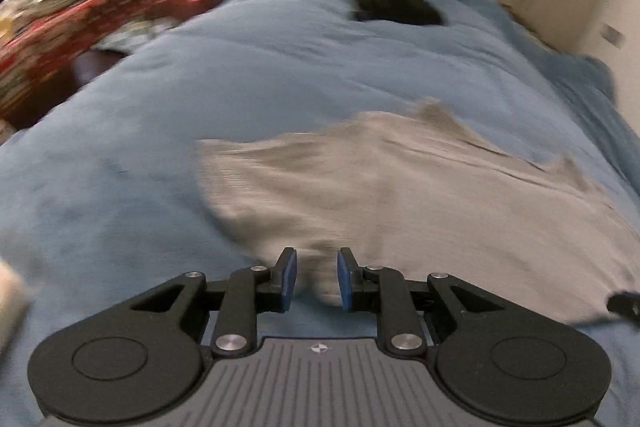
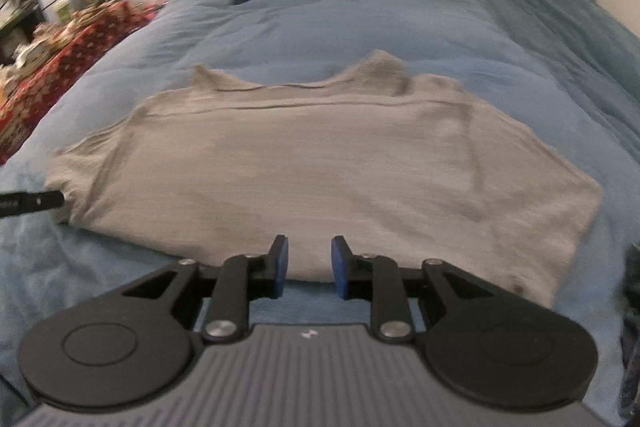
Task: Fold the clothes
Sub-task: 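Move the left gripper to the sweater sleeve and grasp it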
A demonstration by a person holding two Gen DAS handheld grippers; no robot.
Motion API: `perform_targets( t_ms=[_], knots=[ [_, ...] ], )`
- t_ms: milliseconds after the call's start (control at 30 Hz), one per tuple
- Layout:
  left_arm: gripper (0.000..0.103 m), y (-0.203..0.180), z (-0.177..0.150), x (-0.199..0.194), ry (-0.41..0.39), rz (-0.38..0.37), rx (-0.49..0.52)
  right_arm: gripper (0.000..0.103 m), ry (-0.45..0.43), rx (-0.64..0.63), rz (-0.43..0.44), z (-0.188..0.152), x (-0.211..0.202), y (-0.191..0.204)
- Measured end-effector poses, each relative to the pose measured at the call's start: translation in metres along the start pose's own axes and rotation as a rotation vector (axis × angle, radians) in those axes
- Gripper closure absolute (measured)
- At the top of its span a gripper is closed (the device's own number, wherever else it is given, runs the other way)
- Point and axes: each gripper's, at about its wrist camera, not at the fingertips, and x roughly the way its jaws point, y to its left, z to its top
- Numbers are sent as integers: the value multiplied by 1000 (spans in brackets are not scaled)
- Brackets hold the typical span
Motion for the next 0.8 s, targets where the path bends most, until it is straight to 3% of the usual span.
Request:
perform_targets(
  t_ms=[200,267,500,600,633,667,800],
  knots=[
    [73,39,0,8,8,-93,-172,77,12,-58,47,6,4,33],
    [73,45,0,15,17,-77,-201,77,12,-65,52,7,4,37],
    [74,55,-2,31,61,-141,-255,77,37,-83,66,6,3,42],
    [84,51,-5,29,62,-184,-238,76,46,-84,70,5,4,42],
    [98,49,-6,30,64,-192,-230,76,48,-81,71,4,5,42],
    [101,47,-7,31,60,-191,-221,76,51,-78,71,4,6,42],
    [101,44,-7,19,49,-165,-228,75,53,-69,82,4,5,42]
  ],
)
